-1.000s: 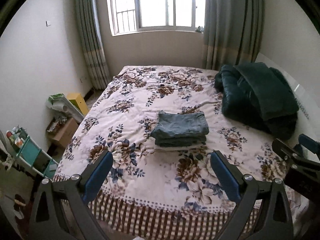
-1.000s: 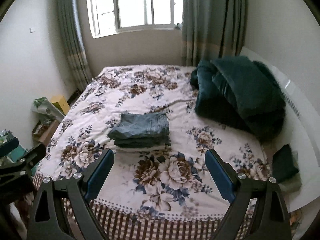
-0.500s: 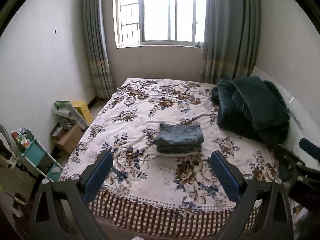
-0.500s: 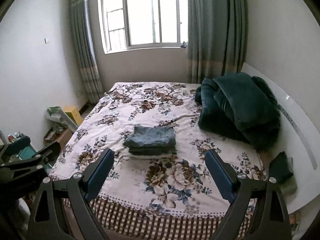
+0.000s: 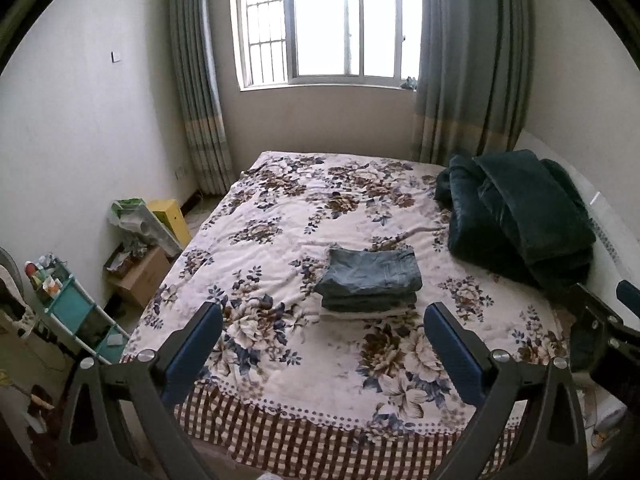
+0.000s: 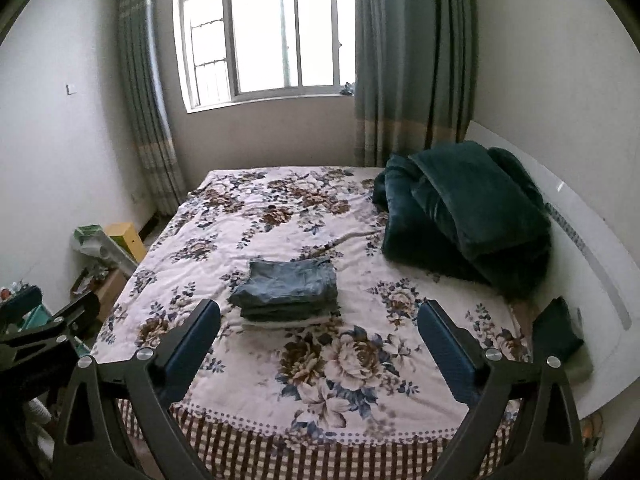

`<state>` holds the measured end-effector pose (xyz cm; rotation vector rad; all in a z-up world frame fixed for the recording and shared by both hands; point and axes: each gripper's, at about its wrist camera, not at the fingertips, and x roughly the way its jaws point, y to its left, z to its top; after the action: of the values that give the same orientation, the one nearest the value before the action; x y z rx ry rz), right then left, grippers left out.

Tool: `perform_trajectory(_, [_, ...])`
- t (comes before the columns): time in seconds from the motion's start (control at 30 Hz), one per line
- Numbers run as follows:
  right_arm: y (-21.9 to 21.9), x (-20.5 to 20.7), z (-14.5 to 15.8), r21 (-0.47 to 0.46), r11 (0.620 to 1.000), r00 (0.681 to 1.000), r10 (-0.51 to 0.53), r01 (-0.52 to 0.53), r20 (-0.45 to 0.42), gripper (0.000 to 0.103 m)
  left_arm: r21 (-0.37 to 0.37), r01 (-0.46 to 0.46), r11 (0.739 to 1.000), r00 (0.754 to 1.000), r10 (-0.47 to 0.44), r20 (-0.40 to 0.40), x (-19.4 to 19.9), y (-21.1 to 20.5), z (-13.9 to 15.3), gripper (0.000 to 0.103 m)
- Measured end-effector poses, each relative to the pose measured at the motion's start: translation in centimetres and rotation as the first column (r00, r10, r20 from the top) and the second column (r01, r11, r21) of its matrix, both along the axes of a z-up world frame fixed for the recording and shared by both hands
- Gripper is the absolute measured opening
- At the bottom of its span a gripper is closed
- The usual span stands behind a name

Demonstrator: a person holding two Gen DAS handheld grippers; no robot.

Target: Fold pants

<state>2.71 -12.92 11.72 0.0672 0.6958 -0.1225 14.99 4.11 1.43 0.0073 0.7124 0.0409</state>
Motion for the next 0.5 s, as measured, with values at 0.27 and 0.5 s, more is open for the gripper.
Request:
perform_trajectory(0.27, [-0.2, 4.3, -3.0, -0.018, 1.0, 0.999, -0.018, 0.017, -0.039, 0.101, 0.038, -0.008, 0.999, 0.999, 0.009, -0.031, 2.5, 0.0, -1.8, 0.103])
perform_trajectory(0.5, [-0.3, 6.2, -4.9, -0.019, 1.0, 0.997, -0.023, 0.021, -0.073, 0.101, 0.041, -0.013, 0.999, 0.999, 0.015, -0.041, 3.7, 0.3, -2.2, 0.103])
